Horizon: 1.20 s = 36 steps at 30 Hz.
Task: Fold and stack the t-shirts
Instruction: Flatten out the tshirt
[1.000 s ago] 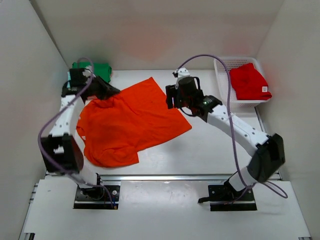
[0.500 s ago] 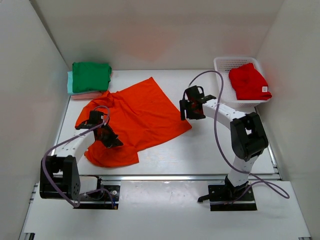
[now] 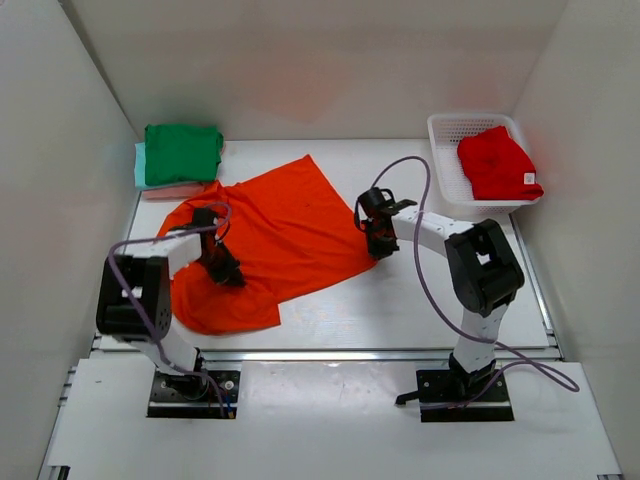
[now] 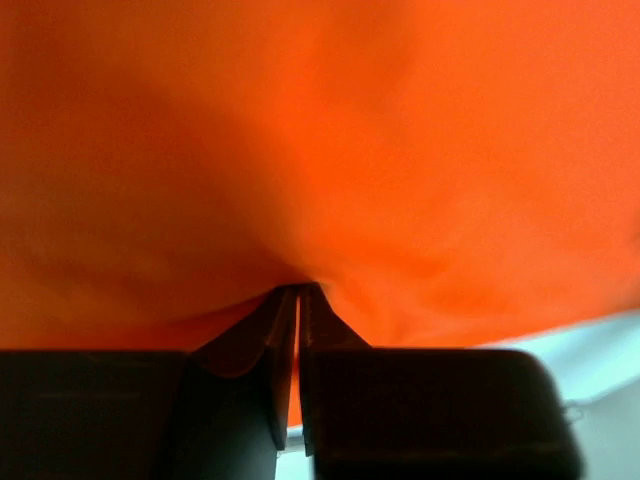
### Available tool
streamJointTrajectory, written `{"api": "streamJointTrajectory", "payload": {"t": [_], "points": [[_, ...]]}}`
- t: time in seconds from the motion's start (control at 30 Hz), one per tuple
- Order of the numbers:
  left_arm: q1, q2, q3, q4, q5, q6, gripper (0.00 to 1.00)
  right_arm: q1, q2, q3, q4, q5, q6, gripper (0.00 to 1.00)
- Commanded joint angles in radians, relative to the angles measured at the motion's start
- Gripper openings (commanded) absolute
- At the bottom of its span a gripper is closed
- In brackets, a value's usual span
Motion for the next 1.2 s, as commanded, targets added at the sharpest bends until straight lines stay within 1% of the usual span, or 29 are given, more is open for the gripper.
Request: {"api": "streamJointTrajectory", "payload": {"t": [0.0, 0.03, 0.07, 0.1, 0.13, 0.17, 0.27, 0.3, 0.33, 0.37, 0.43, 0.47, 0.5, 0.53, 0.57, 0.6, 0.63, 0.67, 0.7, 0.73, 0.77, 0.83, 0.87, 1.0, 1.03, 1.07, 1.1, 1.13, 1.17], "points": [[-0.032, 0.122, 0.183, 0.005, -0.079, 0.051, 0.15, -0.077, -0.033, -0.080, -0.152, 0.060, 0.087, 0.00], [-0.054, 0.185, 0.215, 0.006, -0.086, 0.059, 0.09, -0.091, -0.067, -0.103, -0.155, 0.061, 0.102, 0.00], [-0.096, 0.343, 0.408, -0.012, -0.093, 0.054, 0.01, -0.155, -0.148, -0.167, -0.172, 0.034, 0.140, 0.00], [-0.096, 0.345, 0.453, -0.012, -0.098, 0.056, 0.01, -0.166, -0.149, -0.168, -0.175, 0.034, 0.147, 0.00], [-0.102, 0.412, 0.503, -0.033, -0.092, 0.060, 0.01, -0.170, -0.177, -0.195, -0.171, 0.020, 0.165, 0.00], [-0.099, 0.485, 0.602, -0.047, -0.101, 0.068, 0.00, -0.175, -0.194, -0.211, -0.169, 0.017, 0.168, 0.01], [-0.124, 0.665, 0.964, -0.182, -0.089, 0.106, 0.00, -0.155, -0.262, -0.270, -0.175, 0.024, 0.223, 0.00], [-0.121, 0.720, 1.025, -0.202, -0.084, 0.146, 0.00, -0.149, -0.270, -0.280, -0.191, 0.032, 0.235, 0.00], [-0.140, 0.743, 1.135, -0.228, -0.072, 0.160, 0.00, -0.146, -0.288, -0.289, -0.198, 0.034, 0.260, 0.00], [-0.150, 0.782, 1.193, -0.248, -0.087, 0.175, 0.00, -0.149, -0.300, -0.293, -0.188, 0.021, 0.271, 0.00], [-0.173, 0.822, 1.392, -0.361, -0.060, 0.215, 0.00, -0.166, -0.342, -0.335, -0.154, 0.005, 0.289, 0.00], [-0.174, 0.837, 1.439, -0.427, -0.041, 0.228, 0.00, -0.174, -0.342, -0.335, -0.143, -0.002, 0.285, 0.00], [-0.179, 0.827, 1.438, -0.458, -0.029, 0.263, 0.00, -0.177, -0.337, -0.335, -0.149, 0.001, 0.283, 0.00], [-0.190, 0.775, 1.368, -0.492, -0.035, 0.302, 0.00, -0.184, -0.327, -0.309, -0.155, 0.020, 0.277, 0.00], [-0.196, 0.741, 1.308, -0.479, -0.035, 0.321, 0.00, -0.189, -0.320, -0.288, -0.157, 0.026, 0.266, 0.00], [-0.206, 0.640, 1.136, -0.456, -0.059, 0.349, 0.00, -0.192, -0.308, -0.280, -0.169, 0.041, 0.257, 0.00], [-0.205, 0.588, 0.935, -0.389, -0.058, 0.355, 0.00, -0.190, -0.304, -0.260, -0.174, 0.046, 0.246, 0.00], [-0.206, 0.479, 0.736, -0.311, -0.049, 0.346, 0.00, -0.201, -0.305, -0.251, -0.168, 0.053, 0.239, 0.00], [-0.199, 0.378, 0.650, -0.275, -0.037, 0.331, 0.00, -0.206, -0.305, -0.248, -0.166, 0.052, 0.239, 0.00], [-0.173, 0.300, 0.504, -0.231, -0.018, 0.323, 0.00, -0.212, -0.305, -0.243, -0.157, 0.055, 0.233, 0.00], [-0.142, 0.264, 0.384, -0.212, -0.011, 0.323, 0.00, -0.216, -0.308, -0.238, -0.159, 0.054, 0.231, 0.00], [-0.113, 0.150, 0.270, -0.221, -0.029, 0.346, 0.00, -0.221, -0.310, -0.237, -0.159, 0.057, 0.217, 0.00], [-0.089, 0.130, 0.216, -0.227, -0.055, 0.353, 0.00, -0.218, -0.317, -0.228, -0.165, 0.061, 0.210, 0.00], [-0.038, -0.014, 0.169, -0.216, -0.038, 0.343, 0.00, -0.210, -0.319, -0.228, -0.151, 0.064, 0.194, 0.00], [-0.039, -0.046, 0.169, -0.187, -0.028, 0.308, 0.11, -0.215, -0.331, -0.231, -0.149, 0.058, 0.194, 0.00], [-0.059, -0.065, 0.171, -0.140, -0.014, 0.283, 0.26, -0.221, -0.333, -0.232, -0.146, 0.057, 0.187, 0.00], [-0.071, -0.085, 0.157, -0.086, 0.017, 0.215, 0.51, -0.220, -0.336, -0.228, -0.143, 0.049, 0.185, 0.00], [-0.073, -0.101, 0.139, -0.048, 0.046, 0.129, 0.49, -0.221, -0.336, -0.223, -0.143, 0.050, 0.183, 0.00], [-0.087, -0.114, 0.081, 0.051, 0.102, 0.076, 0.45, -0.224, -0.333, -0.218, -0.139, 0.052, 0.185, 0.00]]}}
